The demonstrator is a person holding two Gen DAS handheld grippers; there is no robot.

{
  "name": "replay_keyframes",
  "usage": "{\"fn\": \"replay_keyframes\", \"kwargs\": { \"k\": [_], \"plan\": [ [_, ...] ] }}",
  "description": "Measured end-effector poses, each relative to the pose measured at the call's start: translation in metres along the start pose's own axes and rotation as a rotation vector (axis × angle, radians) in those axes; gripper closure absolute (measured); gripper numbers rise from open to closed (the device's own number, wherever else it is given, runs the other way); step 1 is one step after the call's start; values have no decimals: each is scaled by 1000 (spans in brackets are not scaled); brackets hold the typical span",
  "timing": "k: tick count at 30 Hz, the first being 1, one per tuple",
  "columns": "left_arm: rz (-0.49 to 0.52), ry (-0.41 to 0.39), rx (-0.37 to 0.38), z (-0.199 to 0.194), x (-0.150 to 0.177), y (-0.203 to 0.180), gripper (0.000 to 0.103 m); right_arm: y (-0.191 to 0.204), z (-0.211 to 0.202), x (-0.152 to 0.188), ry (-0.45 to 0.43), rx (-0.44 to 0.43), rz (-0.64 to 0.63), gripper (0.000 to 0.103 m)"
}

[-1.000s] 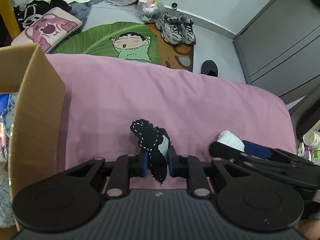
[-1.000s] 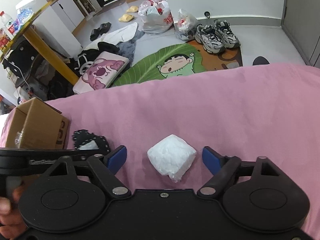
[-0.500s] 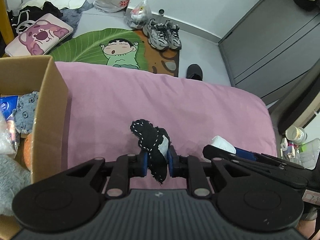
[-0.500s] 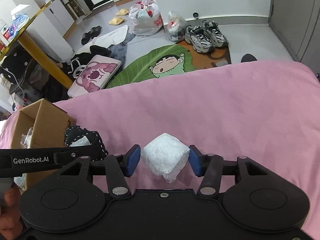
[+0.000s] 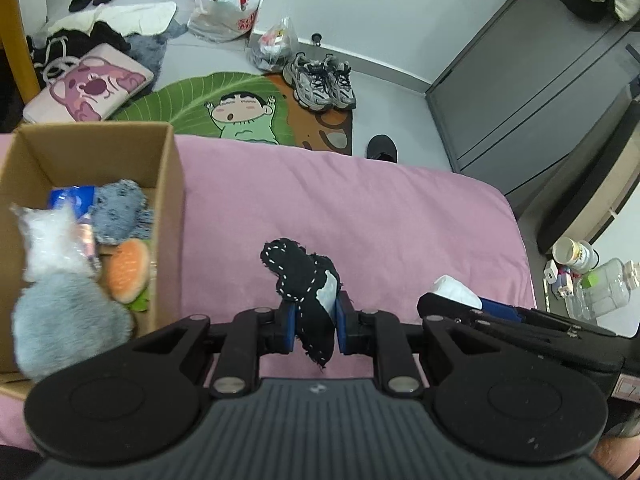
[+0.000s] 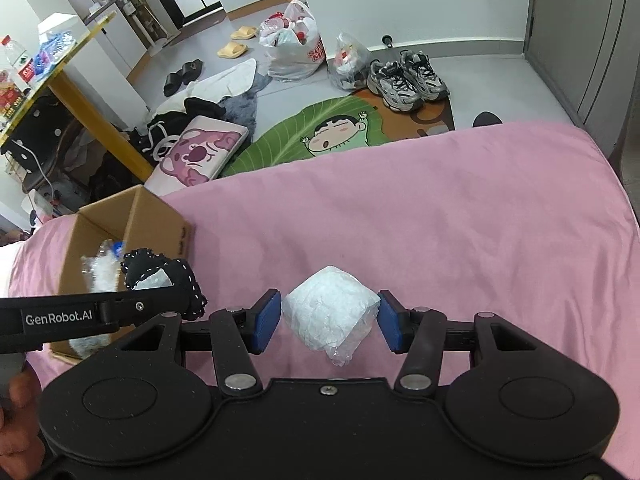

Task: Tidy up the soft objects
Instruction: 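Carry the black plush and white bundle over the box with both grippers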

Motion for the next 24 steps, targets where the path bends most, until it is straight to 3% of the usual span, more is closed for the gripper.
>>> {"fn": "replay_keyframes", "kwargs": {
  "k": [24],
  "plan": [
    [-23, -109, 6, -87, 18, 54, 85, 71, -46, 13, -75, -40, -17, 52]
  ]
}}
Point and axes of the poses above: each gripper's, at about its wrist camera, not at the fingertips, and z roughly the way its jaws point, y to its left, x to its underside, the point moved 1 cm from there along z, roughly the way its jaws point, and after that the axes turned 5 degrees about x, right-handed, at the moved point
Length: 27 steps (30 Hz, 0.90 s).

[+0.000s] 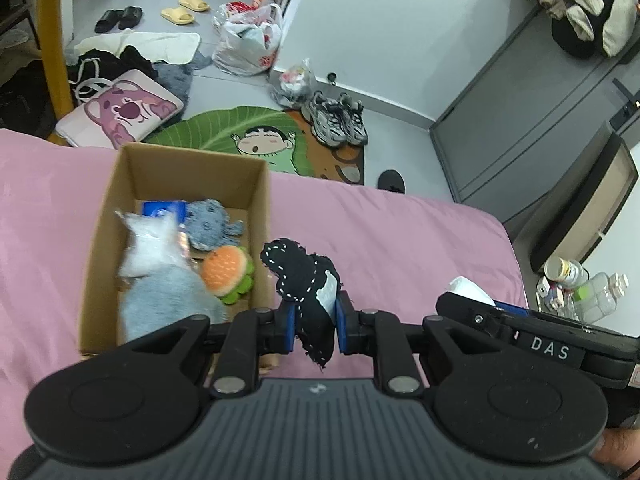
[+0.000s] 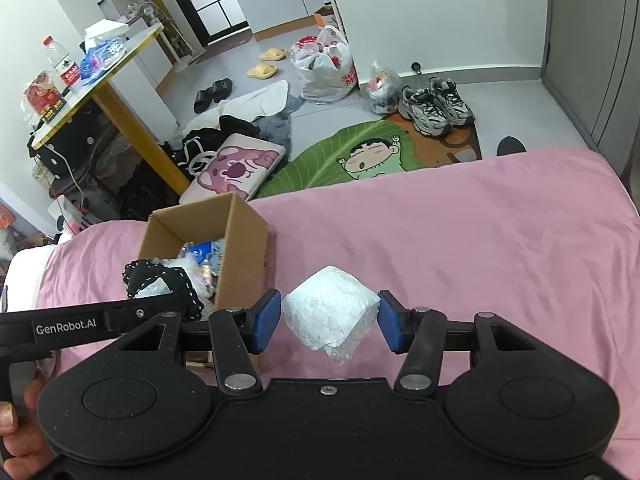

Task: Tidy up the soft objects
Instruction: 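Carry the black plush and white bundle over the box with both grippers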

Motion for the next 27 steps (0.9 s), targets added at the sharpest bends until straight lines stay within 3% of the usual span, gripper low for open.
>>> {"fn": "replay_keyframes", "kwargs": {
  "k": [13, 27],
  "plan": [
    [-57, -48, -16, -24, -16, 47, 85, 41, 1, -4, -4, -25, -52, 51],
    [-100, -58, -4, -19, -34, 80, 84, 78, 21, -9, 30, -45, -105, 51]
  ]
}}
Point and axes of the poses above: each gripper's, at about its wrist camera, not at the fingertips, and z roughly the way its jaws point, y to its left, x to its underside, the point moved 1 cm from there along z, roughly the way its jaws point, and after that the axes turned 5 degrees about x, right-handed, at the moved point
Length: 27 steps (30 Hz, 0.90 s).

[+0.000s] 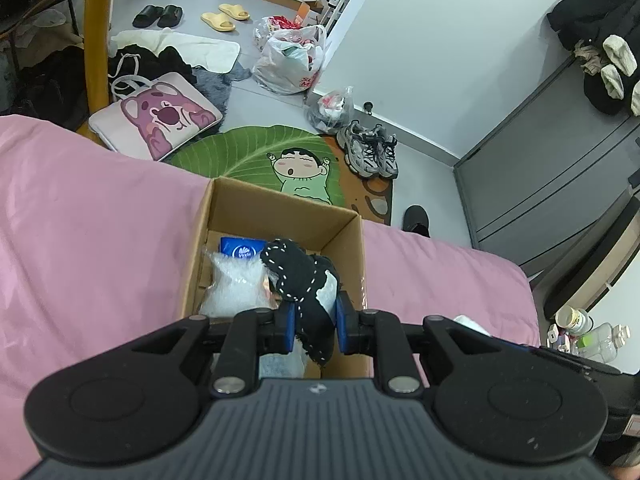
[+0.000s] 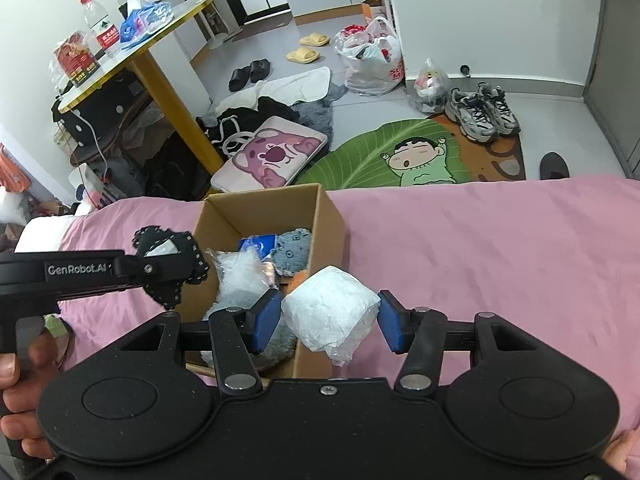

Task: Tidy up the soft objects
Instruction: 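Carry the black plush and white bundle over the box with both grippers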

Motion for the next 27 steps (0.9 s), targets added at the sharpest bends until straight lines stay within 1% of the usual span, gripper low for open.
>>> {"fn": "replay_keyframes", "kwargs": {
  "k": [12, 17, 19, 21, 22, 23, 25, 27],
  "plan": [
    [-8, 11, 49, 24, -23, 1, 84, 18, 19, -10, 32, -4, -29, 51],
    [-5, 11, 81, 35, -30, -4, 83, 24, 25, -12, 47, 0, -36, 51],
    [-10, 7, 98, 38, -32, -5, 78, 26, 27, -11, 52, 1, -38, 51],
    [-28, 21, 109, 41, -34, -3, 66, 28, 29, -11, 59, -3, -41, 51],
    [-33, 26, 105, 41, -34, -1, 54, 29, 29, -11, 63, -4, -43, 51],
    [-35, 23, 98, 40, -34, 1, 48, 31, 30, -11, 66, -6, -45, 51],
    [-30, 10, 98, 36, -33, 5, 46, 35, 32, -10, 70, -13, -50, 51],
    [-34, 6, 76, 31, -32, 11, 45, 38, 34, -10, 74, -20, -52, 51]
  ]
}}
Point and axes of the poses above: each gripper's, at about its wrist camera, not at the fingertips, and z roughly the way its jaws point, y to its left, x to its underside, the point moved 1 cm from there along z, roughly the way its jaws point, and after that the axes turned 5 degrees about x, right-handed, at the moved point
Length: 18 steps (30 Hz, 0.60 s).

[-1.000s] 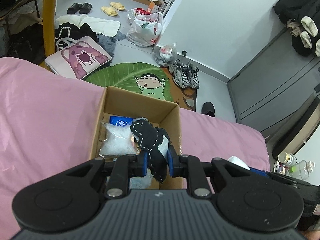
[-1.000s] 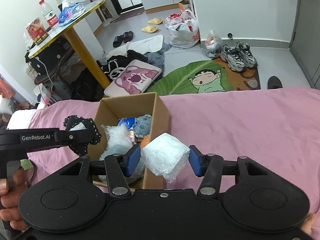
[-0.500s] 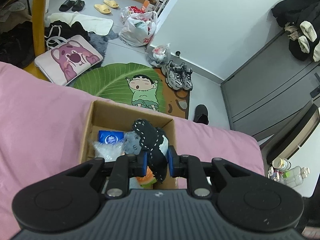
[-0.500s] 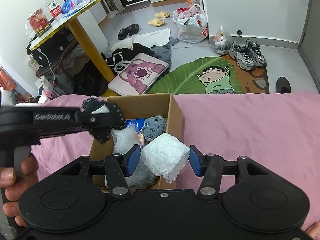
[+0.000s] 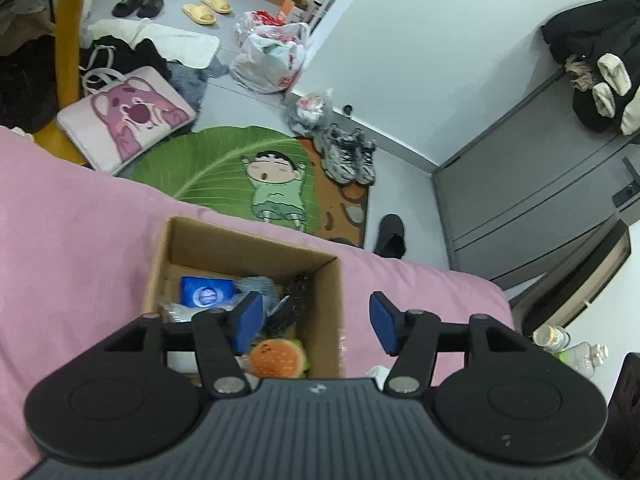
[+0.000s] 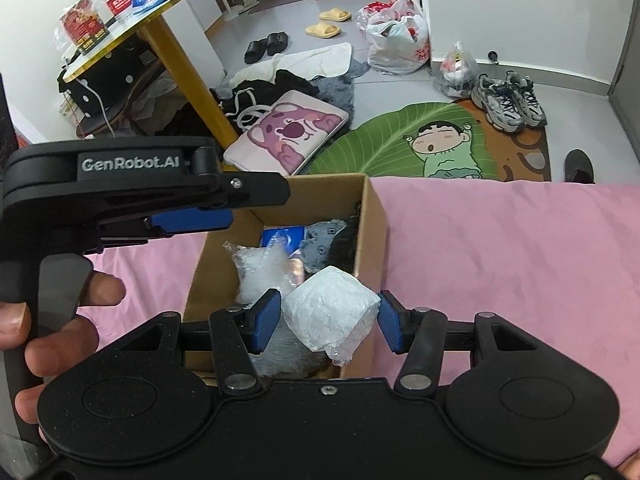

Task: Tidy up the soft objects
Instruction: 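Carry the black plush and white bundle over the box with both grippers, then open both grippers to drop the black plush and white bundle into the box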

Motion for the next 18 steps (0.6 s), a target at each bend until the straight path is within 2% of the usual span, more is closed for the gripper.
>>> {"fn": "replay_keyframes", "kwargs": {
  "k": [7, 10, 14, 18],
  "plan": [
    [-37, -24, -63, -20, -3, 22, 44, 14, 4, -1, 7, -26, -20, 51],
    [-42, -35, -87, -29, -3, 27, 36, 19, 4, 1, 11, -31, -25, 51],
    [-37, -30, -104, -38, 0, 26, 30, 23, 3, 6, 28, -27, -29, 50],
    [-19, -2, -107, -41, 9, 20, 25, 23, -3, 11, 36, -19, -15, 36]
  ]
}}
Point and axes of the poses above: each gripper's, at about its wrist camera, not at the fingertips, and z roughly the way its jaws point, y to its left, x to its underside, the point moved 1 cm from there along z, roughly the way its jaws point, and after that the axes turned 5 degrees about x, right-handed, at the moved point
